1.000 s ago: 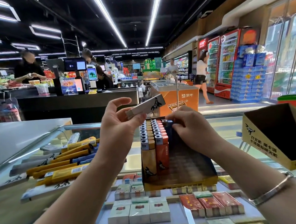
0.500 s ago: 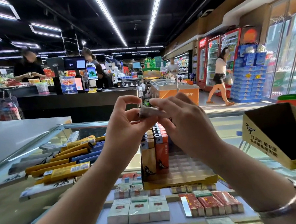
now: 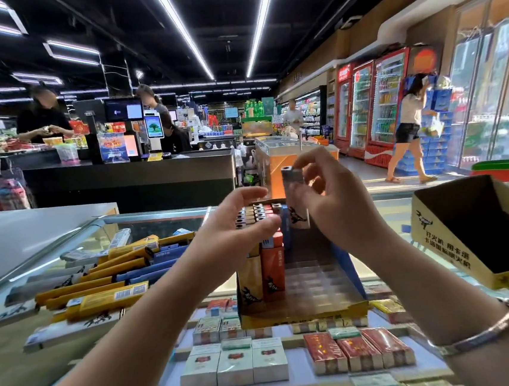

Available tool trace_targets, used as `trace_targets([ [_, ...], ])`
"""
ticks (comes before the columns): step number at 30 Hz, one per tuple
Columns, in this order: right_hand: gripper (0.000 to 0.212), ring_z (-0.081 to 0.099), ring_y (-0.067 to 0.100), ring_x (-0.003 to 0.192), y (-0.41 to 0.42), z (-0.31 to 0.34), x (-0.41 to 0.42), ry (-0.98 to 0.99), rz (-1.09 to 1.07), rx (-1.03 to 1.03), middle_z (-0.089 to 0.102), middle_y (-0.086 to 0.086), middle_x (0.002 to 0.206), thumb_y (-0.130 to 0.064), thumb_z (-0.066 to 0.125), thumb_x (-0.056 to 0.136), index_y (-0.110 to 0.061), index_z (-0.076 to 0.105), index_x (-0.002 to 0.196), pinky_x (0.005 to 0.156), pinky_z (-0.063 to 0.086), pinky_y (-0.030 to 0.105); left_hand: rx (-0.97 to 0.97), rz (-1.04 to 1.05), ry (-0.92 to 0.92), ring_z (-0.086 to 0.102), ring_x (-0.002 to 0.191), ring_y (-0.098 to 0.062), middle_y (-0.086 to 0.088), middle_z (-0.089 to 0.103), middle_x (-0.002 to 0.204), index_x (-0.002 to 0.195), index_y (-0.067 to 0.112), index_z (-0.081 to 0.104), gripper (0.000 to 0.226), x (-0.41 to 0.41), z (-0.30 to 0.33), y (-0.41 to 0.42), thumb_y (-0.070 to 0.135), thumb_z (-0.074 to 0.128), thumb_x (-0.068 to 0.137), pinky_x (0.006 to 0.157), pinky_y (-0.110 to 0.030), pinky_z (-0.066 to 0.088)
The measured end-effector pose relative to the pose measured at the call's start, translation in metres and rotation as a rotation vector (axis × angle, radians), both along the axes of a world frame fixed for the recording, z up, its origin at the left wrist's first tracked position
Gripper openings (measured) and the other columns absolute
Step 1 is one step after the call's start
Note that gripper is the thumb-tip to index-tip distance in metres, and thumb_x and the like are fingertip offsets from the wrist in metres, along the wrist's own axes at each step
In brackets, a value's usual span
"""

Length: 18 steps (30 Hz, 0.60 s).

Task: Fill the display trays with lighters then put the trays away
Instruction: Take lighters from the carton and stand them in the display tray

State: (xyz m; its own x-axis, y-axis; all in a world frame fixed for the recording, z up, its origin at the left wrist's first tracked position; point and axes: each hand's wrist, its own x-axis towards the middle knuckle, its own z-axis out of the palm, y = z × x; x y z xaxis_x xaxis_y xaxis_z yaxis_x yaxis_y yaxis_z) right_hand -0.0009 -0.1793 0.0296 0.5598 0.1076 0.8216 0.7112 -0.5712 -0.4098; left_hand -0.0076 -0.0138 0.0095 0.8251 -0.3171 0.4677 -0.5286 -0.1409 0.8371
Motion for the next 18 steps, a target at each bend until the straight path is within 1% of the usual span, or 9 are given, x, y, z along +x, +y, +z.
trace_targets([
  [2,0.017,0.050,-0.012,0.061,-0.006,-0.001,0.007,0.046,-0.030,0.067,0.053,-0.011,0.074,-0.002,0.062,0.084,-0.014,0.052,0.091,0.055,0.037,0.004,0.044,-0.040,0.096,0.058,0.097,0.002,0.008,0.050,0.122,0.111,0.037,0.053,0.034,0.001,-0.001,0.000,0.028,0.064,0.080,0.066,-0.010,0.050],
  [3,0.017,0.050,-0.011,0.060,-0.008,-0.002,0.010,0.078,-0.048,0.084,0.053,-0.012,0.075,-0.002,0.062,0.084,-0.014,0.052,0.089,0.056,0.037,0.004,0.060,-0.045,0.102,0.057,0.096,0.008,0.011,0.050,0.122,0.112,0.035,0.055,0.033,0.001,0.000,0.000,0.027,0.063,0.081,0.065,-0.008,0.049],
  [5,0.016,0.049,-0.004,0.058,-0.013,-0.005,0.016,0.136,-0.078,0.077,0.053,-0.011,0.074,-0.002,0.062,0.083,-0.015,0.053,0.087,0.054,0.037,0.006,0.094,-0.048,0.073,0.047,0.086,0.029,0.021,0.048,0.115,0.110,0.028,0.060,0.026,0.002,0.001,0.000,0.024,0.061,0.084,0.062,0.001,0.042],
  [6,0.016,0.048,-0.001,0.058,-0.014,-0.007,0.018,0.158,-0.080,0.058,0.053,-0.010,0.074,-0.002,0.062,0.084,-0.015,0.053,0.088,0.052,0.037,0.006,0.112,-0.045,0.061,0.043,0.083,0.033,0.025,0.047,0.111,0.107,0.027,0.062,0.023,0.002,0.002,0.000,0.024,0.061,0.085,0.061,0.003,0.040],
  [8,0.017,0.050,-0.001,0.059,-0.015,-0.009,0.019,0.189,-0.056,-0.005,0.052,-0.012,0.075,-0.001,0.059,0.086,-0.015,0.056,0.096,0.050,0.038,0.005,0.135,-0.033,0.051,0.048,0.090,0.025,0.028,0.048,0.106,0.101,0.030,0.064,0.017,0.002,0.003,0.001,0.027,0.061,0.084,0.065,0.000,0.043],
  [10,0.025,0.053,-0.008,0.060,-0.014,-0.012,0.018,0.188,-0.031,-0.081,0.050,-0.015,0.074,0.000,0.056,0.088,-0.014,0.059,0.108,0.052,0.038,0.003,0.145,-0.027,0.046,0.053,0.097,0.009,0.024,0.052,0.107,0.098,0.031,0.064,0.015,0.001,0.002,0.001,0.028,0.061,0.084,0.071,-0.006,0.048],
  [11,0.027,0.052,-0.011,0.061,-0.014,-0.013,0.017,0.179,-0.029,-0.123,0.051,-0.015,0.074,0.000,0.055,0.088,-0.014,0.061,0.110,0.054,0.037,0.001,0.149,-0.024,0.042,0.054,0.098,0.005,0.022,0.053,0.107,0.097,0.031,0.064,0.014,0.001,0.002,0.001,0.027,0.060,0.084,0.072,-0.009,0.049],
  [14,0.026,0.050,-0.005,0.067,-0.012,-0.015,0.017,0.161,-0.060,-0.229,0.058,-0.007,0.082,0.001,0.055,0.087,-0.014,0.066,0.105,0.060,0.036,0.000,0.129,-0.034,0.060,0.057,0.094,0.001,0.014,0.057,0.106,0.097,0.026,0.065,0.013,0.000,0.003,-0.001,0.023,0.059,0.086,0.067,-0.010,0.049],
  [18,0.026,0.051,0.005,0.076,-0.012,-0.015,0.016,0.140,-0.101,-0.272,0.057,-0.006,0.088,0.002,0.054,0.086,-0.014,0.066,0.104,0.063,0.034,-0.001,0.117,-0.036,0.066,0.057,0.096,-0.003,0.012,0.057,0.109,0.097,0.026,0.065,0.013,-0.001,0.002,-0.001,0.022,0.058,0.087,0.066,-0.009,0.049],
])
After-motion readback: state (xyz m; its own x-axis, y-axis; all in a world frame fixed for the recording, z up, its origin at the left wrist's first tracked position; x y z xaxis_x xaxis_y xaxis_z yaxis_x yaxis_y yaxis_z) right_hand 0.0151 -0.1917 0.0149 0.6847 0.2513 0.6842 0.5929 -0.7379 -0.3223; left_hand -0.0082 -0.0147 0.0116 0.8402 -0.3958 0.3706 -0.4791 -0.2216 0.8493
